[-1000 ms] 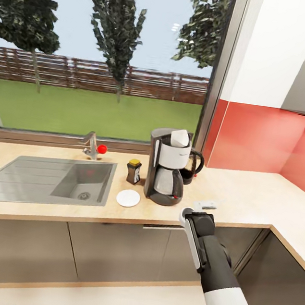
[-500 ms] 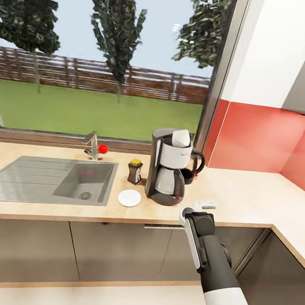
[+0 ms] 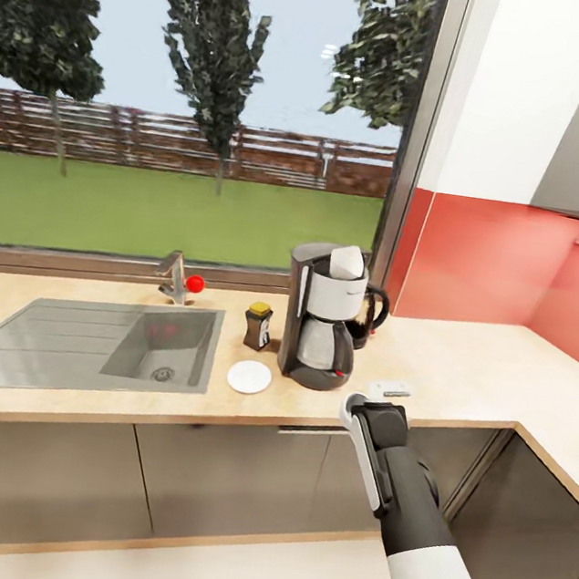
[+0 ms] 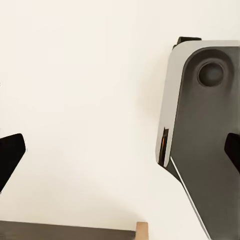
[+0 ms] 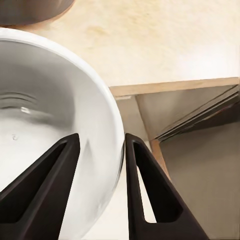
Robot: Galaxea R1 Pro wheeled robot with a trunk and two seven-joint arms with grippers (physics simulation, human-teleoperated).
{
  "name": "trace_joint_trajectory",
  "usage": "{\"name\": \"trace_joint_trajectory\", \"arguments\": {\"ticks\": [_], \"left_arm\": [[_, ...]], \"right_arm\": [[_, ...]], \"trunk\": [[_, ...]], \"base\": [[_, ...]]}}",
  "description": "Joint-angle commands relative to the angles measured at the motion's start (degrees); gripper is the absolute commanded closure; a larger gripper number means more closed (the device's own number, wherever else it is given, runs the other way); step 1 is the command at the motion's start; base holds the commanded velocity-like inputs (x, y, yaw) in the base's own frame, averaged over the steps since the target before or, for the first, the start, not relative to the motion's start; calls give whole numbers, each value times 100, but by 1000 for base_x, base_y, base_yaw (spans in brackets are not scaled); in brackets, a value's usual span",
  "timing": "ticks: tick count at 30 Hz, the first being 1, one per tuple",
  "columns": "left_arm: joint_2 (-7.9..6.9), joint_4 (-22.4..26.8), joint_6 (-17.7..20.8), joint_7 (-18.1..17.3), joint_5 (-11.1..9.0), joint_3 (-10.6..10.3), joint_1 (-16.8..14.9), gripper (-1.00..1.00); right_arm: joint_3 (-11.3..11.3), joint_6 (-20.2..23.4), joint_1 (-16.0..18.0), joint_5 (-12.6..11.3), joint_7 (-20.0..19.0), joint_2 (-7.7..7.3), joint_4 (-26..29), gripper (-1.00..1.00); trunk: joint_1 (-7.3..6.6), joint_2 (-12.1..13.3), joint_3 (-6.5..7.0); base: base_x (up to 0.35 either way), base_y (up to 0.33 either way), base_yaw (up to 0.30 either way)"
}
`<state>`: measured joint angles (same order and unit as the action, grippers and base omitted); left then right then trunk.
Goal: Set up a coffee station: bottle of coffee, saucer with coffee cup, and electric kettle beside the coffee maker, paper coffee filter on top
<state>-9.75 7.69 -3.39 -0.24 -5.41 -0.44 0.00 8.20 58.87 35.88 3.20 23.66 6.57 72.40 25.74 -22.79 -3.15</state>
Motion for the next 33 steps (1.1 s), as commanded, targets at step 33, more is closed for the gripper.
{"name": "trace_joint_trajectory", "arguments": {"ticks": [33], "left_arm": [[-9,-16,-3,-3,-51,5,1,-100]], "right_arm": [[6,37,9,23,-10,11,-24,100]], "trunk": [[4,-13,-13]], "base": [[54,311,-43]]}}
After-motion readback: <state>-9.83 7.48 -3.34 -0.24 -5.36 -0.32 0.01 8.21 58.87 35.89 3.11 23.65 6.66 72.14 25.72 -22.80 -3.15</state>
